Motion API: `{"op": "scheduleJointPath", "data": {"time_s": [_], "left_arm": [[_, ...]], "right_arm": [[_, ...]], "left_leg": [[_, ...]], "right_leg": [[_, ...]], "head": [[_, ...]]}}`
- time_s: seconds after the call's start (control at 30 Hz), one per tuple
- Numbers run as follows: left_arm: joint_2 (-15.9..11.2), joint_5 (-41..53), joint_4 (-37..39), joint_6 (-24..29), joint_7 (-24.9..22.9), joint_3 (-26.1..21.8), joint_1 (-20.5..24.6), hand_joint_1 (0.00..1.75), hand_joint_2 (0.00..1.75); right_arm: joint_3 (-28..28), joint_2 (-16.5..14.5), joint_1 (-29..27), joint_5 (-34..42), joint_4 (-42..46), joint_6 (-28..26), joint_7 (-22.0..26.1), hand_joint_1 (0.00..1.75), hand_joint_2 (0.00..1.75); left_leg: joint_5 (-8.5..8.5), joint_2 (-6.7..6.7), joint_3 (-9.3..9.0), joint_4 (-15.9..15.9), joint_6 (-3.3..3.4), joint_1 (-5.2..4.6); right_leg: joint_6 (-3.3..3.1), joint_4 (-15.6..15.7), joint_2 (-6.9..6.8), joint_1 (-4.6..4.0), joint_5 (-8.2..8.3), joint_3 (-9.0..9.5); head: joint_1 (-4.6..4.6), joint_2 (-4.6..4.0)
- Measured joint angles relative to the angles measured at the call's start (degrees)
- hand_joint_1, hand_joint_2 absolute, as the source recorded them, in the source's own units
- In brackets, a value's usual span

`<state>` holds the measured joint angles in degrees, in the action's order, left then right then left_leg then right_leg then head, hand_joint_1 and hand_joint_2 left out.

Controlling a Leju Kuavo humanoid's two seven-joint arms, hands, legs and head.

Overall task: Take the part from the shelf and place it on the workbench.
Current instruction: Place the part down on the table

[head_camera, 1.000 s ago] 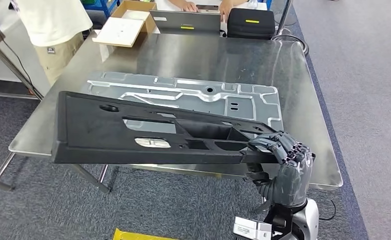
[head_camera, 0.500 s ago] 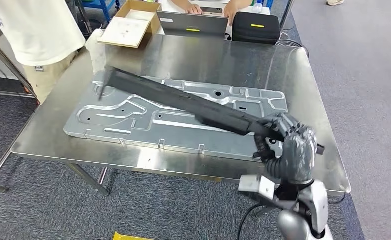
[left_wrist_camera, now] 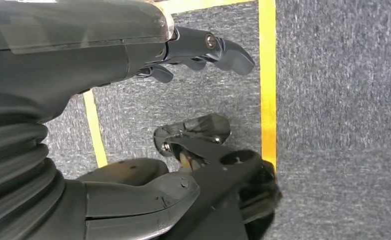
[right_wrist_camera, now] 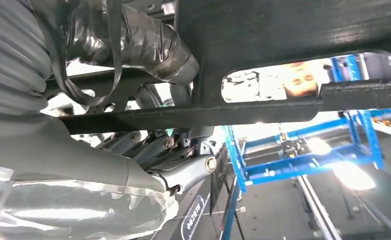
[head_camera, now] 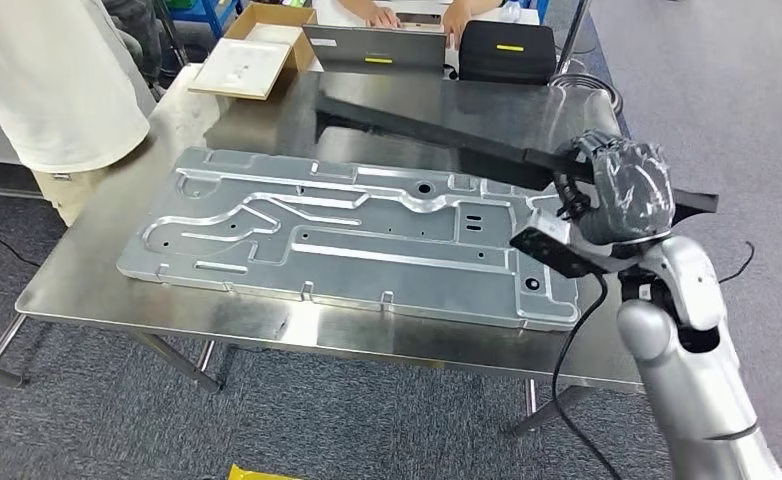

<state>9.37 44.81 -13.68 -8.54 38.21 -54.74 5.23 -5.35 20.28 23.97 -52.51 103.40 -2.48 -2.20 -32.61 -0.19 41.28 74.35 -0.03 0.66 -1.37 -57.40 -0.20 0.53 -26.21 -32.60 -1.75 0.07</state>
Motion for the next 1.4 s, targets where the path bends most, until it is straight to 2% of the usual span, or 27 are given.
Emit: {"op": "scheduleJointPath", "data": {"time_s": [0.03, 0.07, 0.13, 0.17, 0.3, 0.37, 0.43, 0.47, 0.5, 0.53, 0.6, 0.63, 0.67, 0.73, 0.8, 0.83, 0.87, 0.97, 1.0, 1.03, 1.07, 1.1, 1.17, 1.2, 1.3, 1.37, 1.4], "left_arm": [[-0.07, -0.01, 0.00, -0.01, 0.00, -0.01, -0.01, 0.00, 1.75], [-0.15, -0.02, 0.00, -0.01, 0.00, -0.01, 0.00, 0.00, 1.75], [-0.29, -0.03, 0.00, -0.01, 0.02, -0.03, 0.08, 0.00, 1.75], [-0.32, -0.03, 0.00, -0.01, 0.03, -0.04, 0.11, 0.00, 1.75], [-0.32, -0.04, 0.00, -0.20, 0.16, -0.06, 0.01, 0.00, 1.75], [-0.34, -0.06, 0.00, -0.39, 0.26, -0.07, 0.14, 0.00, 1.75], [-0.37, -0.10, 0.00, -0.49, 0.29, -0.11, 0.23, 0.00, 1.75], [-0.38, -0.12, 0.00, -0.51, 0.24, -0.15, 0.24, 0.00, 1.75], [-0.39, -0.15, 0.00, -0.50, 0.13, -0.19, 0.22, 0.00, 1.75], [-0.40, -0.15, 0.00, -0.46, -0.01, -0.23, 0.18, 0.00, 1.75], [-0.41, -0.04, 0.00, -0.27, -0.32, -0.27, 0.09, 0.00, 1.75], [-0.42, 0.04, 0.00, -0.14, -0.40, -0.28, 0.13, 0.00, 1.75], [-0.46, 0.07, -0.01, -0.06, -0.44, -0.31, 0.21, 0.00, 1.75], [-0.60, -0.04, -0.02, -0.15, -0.37, -0.37, 0.34, 0.00, 1.75], [-0.82, -0.20, -0.03, -0.34, -0.22, -0.43, 0.37, 0.00, 0.87], [-0.93, -0.25, -0.03, -0.39, -0.16, -0.44, 0.40, 0.00, 0.44], [-1.04, -0.26, -0.04, -0.35, -0.11, -0.45, 0.44, 0.00, 0.00], [-1.37, -0.24, -0.04, 0.28, -0.18, -0.56, 0.38, 0.00, 0.00], [-1.53, -0.19, -0.04, 0.57, -0.25, -0.64, 0.30, 0.00, 0.00], [-1.72, -0.11, -0.05, 0.84, -0.33, -0.74, 0.22, 0.00, 0.00], [-1.94, -0.02, -0.06, 1.10, -0.41, -0.84, 0.16, 0.00, 0.00], [-2.15, 0.07, -0.08, 1.33, -0.46, -0.92, 0.13, 0.00, 0.00], [-2.59, 0.21, -0.13, 1.62, -0.54, -1.05, 0.14, 0.00, 0.00], [-2.73, 0.25, -0.16, 1.68, -0.56, -1.12, 0.13, 0.00, 0.00], [-3.01, 0.31, -0.23, 2.04, -0.63, -1.27, 0.00, 0.00, 0.00], [-3.14, 0.40, -0.26, 2.28, -0.63, -1.31, 0.00, 0.00, 0.00], [-3.19, 0.50, -0.31, 2.33, -0.63, -1.32, 0.00, 0.00, 0.00]], "right_arm": [[-0.01, 0.49, 0.66, 0.04, -0.71, 0.18, -0.01, 1.75, 1.75], [-0.01, 0.83, 1.25, 0.06, -1.22, 0.27, -0.01, 1.75, 1.75], [-0.03, 1.42, 2.26, 0.10, -1.97, 0.32, -0.01, 1.75, 1.75], [-0.03, 1.71, 2.64, 0.14, -2.28, 0.32, -0.02, 1.75, 1.75], [-0.15, 2.82, 3.70, 1.69, -3.49, 1.93, -0.02, 1.75, 1.75], [-0.40, 3.77, 4.99, 3.63, -4.20, 3.88, 0.08, 1.75, 1.75], [-0.96, 4.71, 6.70, 5.19, -5.34, 5.45, 0.25, 0.87, 1.75], [-1.37, 5.08, 7.45, 5.66, -6.02, 6.01, 0.31, 0.44, 1.75], [-1.85, 5.40, 8.04, 5.97, -6.62, 6.39, 0.35, 0.00, 1.75], [-2.38, 5.71, 8.54, 6.28, -7.10, 6.75, 0.44, 0.00, 1.75], [-3.58, 6.24, 9.43, 7.22, -7.64, 7.83, 1.02, 0.00, 1.75], [-4.34, 6.47, 9.97, 7.96, -7.90, 8.60, 1.52, 0.00, 1.75], [-5.18, 6.64, 10.40, 8.78, -8.19, 9.37, 2.15, 0.00, 1.75], [-6.64, 6.88, 10.91, 10.45, -8.69, 10.25, 3.42, 0.00, 1.75], [-7.59, 6.99, 10.97, 11.98, -8.96, 10.36, 4.60, 0.00, 1.75], [-7.96, 7.00, 11.01, 12.67, -9.01, 10.30, 5.15, 0.00, 1.75], [-8.32, 7.00, 10.93, 13.27, -9.02, 10.16, 5.62, 0.00, 1.75], [-9.08, 6.98, 9.63, 14.66, -9.02, 9.41, 6.63, 0.00, 1.75], [-9.17, 6.96, 8.90, 14.96, -9.02, 9.03, 6.86, 0.00, 1.75], [-9.22, 6.94, 8.13, 15.20, -9.00, 8.58, 7.04, 0.00, 1.75], [-9.25, 6.93, 7.29, 15.35, -8.94, 7.97, 7.25, 0.00, 1.75], [-9.26, 6.92, 6.47, 15.43, -8.85, 7.31, 7.42, 0.00, 1.75], [-9.27, 6.87, 4.85, 15.48, -8.69, 6.09, 7.83, 0.00, 1.75], [-9.27, 6.83, 4.12, 15.50, -8.65, 5.73, 8.02, 0.00, 1.75], [-9.17, 6.67, 2.28, 15.57, -8.42, 5.13, 8.34, 0.00, 1.75], [-8.81, 6.63, 1.24, 15.54, -8.03, 4.51, 8.65, 0.00, 1.75], [-8.57, 6.60, 0.63, 15.45, -7.85, 4.09, 8.87, 0.00, 1.75]], "left_leg": [[1.98, 0.01, -0.94, -2.43, 0.02, 0.02], [4.44, 0.01, -2.67, -6.45, 0.13, 0.04], [7.10, -0.02, -5.95, -13.34, 0.51, -0.08], [7.31, -0.05, -6.71, -14.96, 0.69, -0.14], [7.14, -0.14, -7.06, -16.00, 1.87, -0.12], [7.32, -0.10, -7.29, -16.44, 2.48, 0.15], [7.23, -0.08, -7.33, -16.46, 2.73, 0.14], [7.16, -0.07, -7.38, -16.44, 2.75, 0.15], [7.05, -0.09, -7.49, -16.42, 2.74, 0.16], [6.90, -0.13, -7.69, -16.38, 2.66, 0.20], [6.43, -0.26, -8.23, -16.24, 2.31, 0.31], [6.18, -0.32, -8.38, -16.08, 2.02, 0.26], [6.03, -0.37, -8.38, -15.98, 1.70, 0.20], [5.95, -0.39, -8.25, -16.00, 1.05, 0.05], [5.54, -0.32, -8.20, -15.79, 0.41, 0.12], [4.78, -0.26, -7.86, -14.79, 0.16, 0.16], [3.41, -0.21, -6.90, -12.51, -0.02, 0.19], [-1.48, -0.15, -1.42, -1.25, -0.17, 0.20], [-1.76, -0.15, -0.23, 0.83, -0.11, 0.18], [-0.84, -0.15, -0.16, 0.59, 0.06, 0.13], [1.11, -0.15, -1.27, -2.05, 0.35, 0.06], [3.44, -0.17, -3.16, -6.23, 0.76, -0.07], [6.19, -0.17, -6.63, -13.47, 1.45, -0.39], [6.47, -0.17, -7.40, -15.09, 1.64, -0.52], [6.64, -0.12, -7.82, -16.06, 2.08, -0.45], [7.06, -0.03, -8.24, -16.83, 2.63, -0.12], [7.19, 0.01, -8.39, -17.06, 2.81, -0.01]], "right_leg": [[0.10, -0.15, -0.02, -0.01, -0.21, 0.12], [0.25, -0.38, -0.02, 0.00, -0.49, 0.28], [0.74, -0.95, 0.03, -0.16, -1.09, 0.35], [0.99, -1.15, 0.05, -0.24, -1.27, 0.27], [2.10, -1.68, 0.01, -0.05, -1.87, -0.07], [2.63, -5.58, 0.05, 0.19, -4.10, -2.00], [3.08, -13.07, 0.08, 0.38, -7.25, -6.01], [3.26, -16.25, 0.08, 0.50, -8.02, -7.89], [3.38, -17.60, 0.07, 0.63, -7.66, -8.94], [3.45, -16.69, 0.07, 0.76, -6.15, -8.85], [3.44, -9.61, 0.03, 0.98, -1.55, -5.93], [3.37, -5.90, 0.02, 0.87, 0.04, -4.28], [3.20, -3.35, 0.06, 0.73, 0.83, -3.21], [2.67, -1.94, 0.22, 0.34, 0.73, -2.77], [1.85, -1.74, 0.30, 0.49, 0.74, -2.69], [1.40, -1.62, 0.27, 0.58, 0.74, -2.55], [0.98, -1.49, 0.23, 0.65, 0.72, -2.40], [0.33, -1.52, 0.12, 0.20, 0.52, -2.26], [0.23, -1.53, 0.12, 0.01, 0.46, -2.21], [0.15, -1.55, 0.14, -0.16, 0.39, -2.10], [0.10, -1.56, 0.17, -0.32, 0.30, -1.91], [0.09, -1.56, 0.20, -0.45, 0.18, -1.68], [0.28, -1.63, 0.26, -0.77, -0.05, -1.42], [0.46, -1.65, 0.28, -0.82, -0.09, -1.41], [1.29, -1.83, 0.30, -0.73, -0.15, -1.48], [1.91, -4.42, 0.28, -0.73, -1.74, -2.42], [2.18, -7.38, 0.26, -0.55, -3.41, -3.71]], "head": [[0.00, -0.01], [0.00, -0.01], [0.01, -0.01], [0.01, -0.01], [0.02, 0.00], [0.02, 0.00], [0.02, -0.01], [0.03, -0.01], [0.03, 0.00], [0.03, 0.00], [0.02, 0.00], [0.03, 0.00], [0.02, -0.01], [0.03, -0.01], [0.04, -0.01], [0.02, -0.01], [0.02, 0.00], [0.01, 0.01], [0.00, 0.01], [0.00, 0.01], [0.00, 0.00], [0.01, 0.00], [0.02, 0.00], [0.02, 0.00], [0.03, 0.01], [0.06, -0.01], [0.06, -0.01]]}}
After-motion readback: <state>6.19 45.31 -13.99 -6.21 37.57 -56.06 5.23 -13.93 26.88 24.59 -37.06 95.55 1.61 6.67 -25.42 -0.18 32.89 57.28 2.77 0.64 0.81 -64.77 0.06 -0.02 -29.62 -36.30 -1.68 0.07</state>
